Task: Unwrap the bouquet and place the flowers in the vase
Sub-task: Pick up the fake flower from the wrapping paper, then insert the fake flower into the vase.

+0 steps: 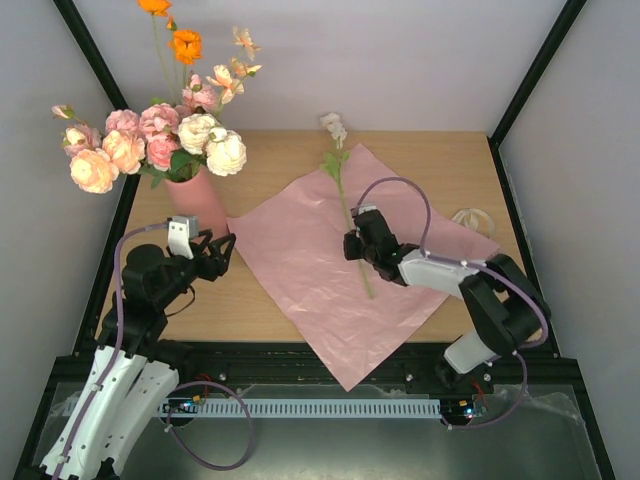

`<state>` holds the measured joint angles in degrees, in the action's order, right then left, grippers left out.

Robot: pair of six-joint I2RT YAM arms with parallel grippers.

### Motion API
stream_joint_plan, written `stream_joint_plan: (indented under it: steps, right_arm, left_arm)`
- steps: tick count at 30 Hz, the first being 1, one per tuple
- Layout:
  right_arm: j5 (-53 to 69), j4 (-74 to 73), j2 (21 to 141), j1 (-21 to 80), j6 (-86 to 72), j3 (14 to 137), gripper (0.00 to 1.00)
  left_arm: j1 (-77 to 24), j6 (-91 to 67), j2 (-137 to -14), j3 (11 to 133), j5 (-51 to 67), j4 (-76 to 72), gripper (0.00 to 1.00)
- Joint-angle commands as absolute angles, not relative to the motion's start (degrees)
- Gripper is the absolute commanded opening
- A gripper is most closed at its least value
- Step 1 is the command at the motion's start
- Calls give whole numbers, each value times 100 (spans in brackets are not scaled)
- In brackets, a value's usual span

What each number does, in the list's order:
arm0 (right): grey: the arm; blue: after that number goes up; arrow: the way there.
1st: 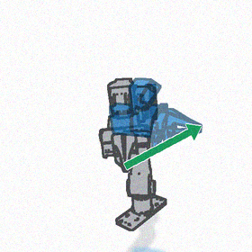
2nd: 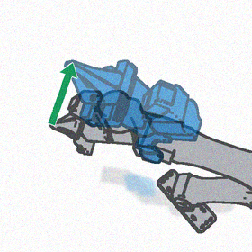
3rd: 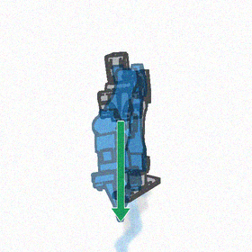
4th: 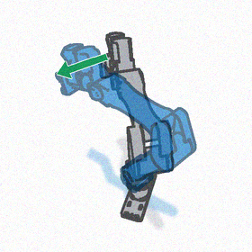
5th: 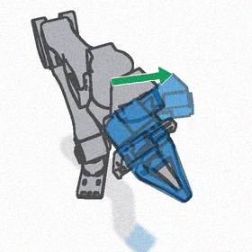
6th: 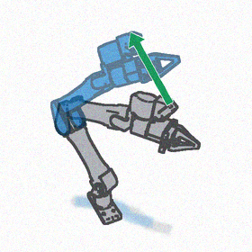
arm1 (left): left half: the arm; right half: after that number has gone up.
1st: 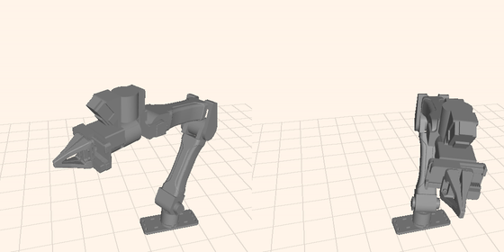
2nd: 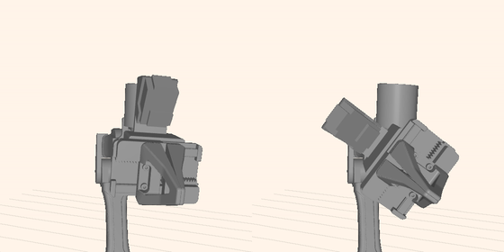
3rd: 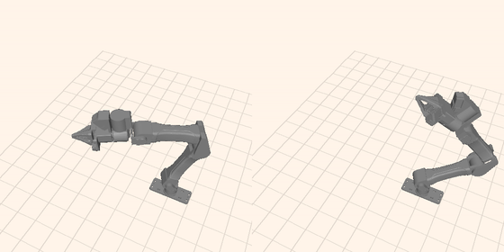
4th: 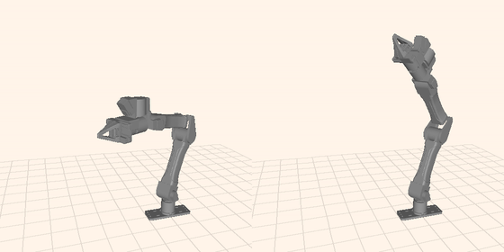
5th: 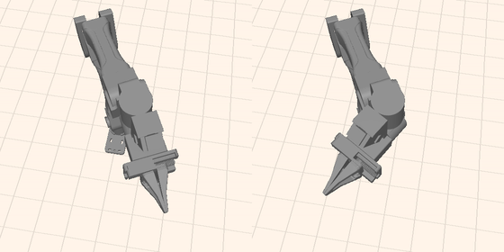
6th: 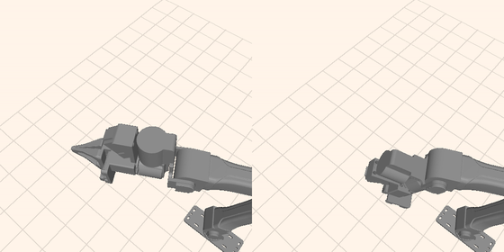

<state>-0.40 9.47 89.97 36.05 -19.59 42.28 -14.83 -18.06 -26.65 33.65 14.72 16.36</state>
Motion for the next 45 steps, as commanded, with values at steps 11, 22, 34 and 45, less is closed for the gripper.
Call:
stream_joint_plan:
  steps: [11, 22, 34, 45]
  right_arm:
    - [485, 2426, 6496, 3853, -2137, 3085, 1]
    - [956, 3252, 4995, 4485, -1734, 2604, 1]
    - [1715, 3854, 4415, 5091, -1355, 2492, 1]
    - [2444, 4075, 4941, 5863, -715, 2758, 1]
  left_arm:
    - [-1499, -2505, -2347, 3296, 2586, 958, 100]
    - [-1505, -3332, -2345, 3321, 3636, 36, 95]
    - [-1513, -4113, -2364, 3285, 4250, -872, 90]
    - [-1533, -4744, -2333, 3162, 4870, -1858, 86]
